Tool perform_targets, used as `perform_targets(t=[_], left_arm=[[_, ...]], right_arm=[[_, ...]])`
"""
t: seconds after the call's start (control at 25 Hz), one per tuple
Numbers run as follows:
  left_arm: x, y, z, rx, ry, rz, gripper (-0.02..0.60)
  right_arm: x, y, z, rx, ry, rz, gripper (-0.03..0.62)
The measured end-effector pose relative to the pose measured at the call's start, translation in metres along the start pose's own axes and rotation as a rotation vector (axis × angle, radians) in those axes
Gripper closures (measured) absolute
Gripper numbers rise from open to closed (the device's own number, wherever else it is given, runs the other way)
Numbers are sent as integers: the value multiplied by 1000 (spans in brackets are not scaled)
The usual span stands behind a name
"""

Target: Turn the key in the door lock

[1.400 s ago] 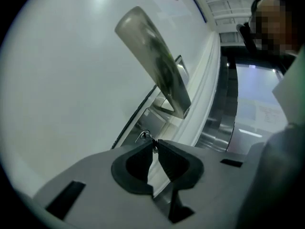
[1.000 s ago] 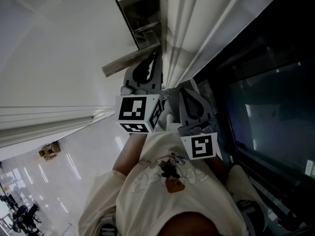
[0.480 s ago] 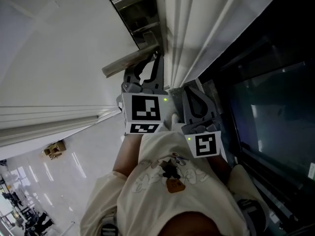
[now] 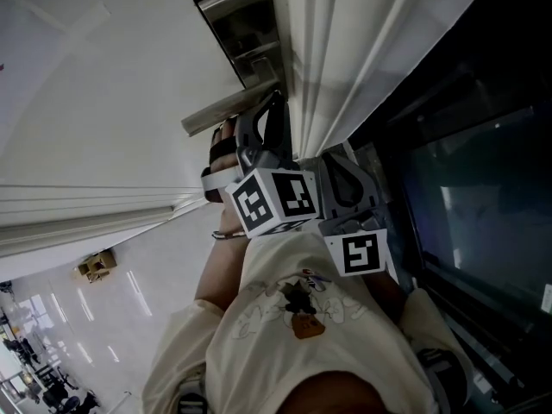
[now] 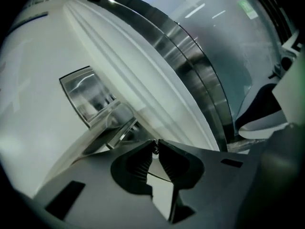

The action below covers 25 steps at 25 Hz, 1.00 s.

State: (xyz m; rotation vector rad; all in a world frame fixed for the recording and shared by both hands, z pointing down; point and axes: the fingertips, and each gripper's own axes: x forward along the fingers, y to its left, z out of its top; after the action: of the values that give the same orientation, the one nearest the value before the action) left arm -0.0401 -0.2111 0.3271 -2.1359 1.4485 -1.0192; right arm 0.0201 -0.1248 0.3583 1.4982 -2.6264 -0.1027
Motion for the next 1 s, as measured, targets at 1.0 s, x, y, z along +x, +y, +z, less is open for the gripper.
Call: perform_targets(t=[1.0], left_arm=[[-41,-5,-6,-63,-133,85,511]], right_arm=[[7,13,4,23,-24,29,586]])
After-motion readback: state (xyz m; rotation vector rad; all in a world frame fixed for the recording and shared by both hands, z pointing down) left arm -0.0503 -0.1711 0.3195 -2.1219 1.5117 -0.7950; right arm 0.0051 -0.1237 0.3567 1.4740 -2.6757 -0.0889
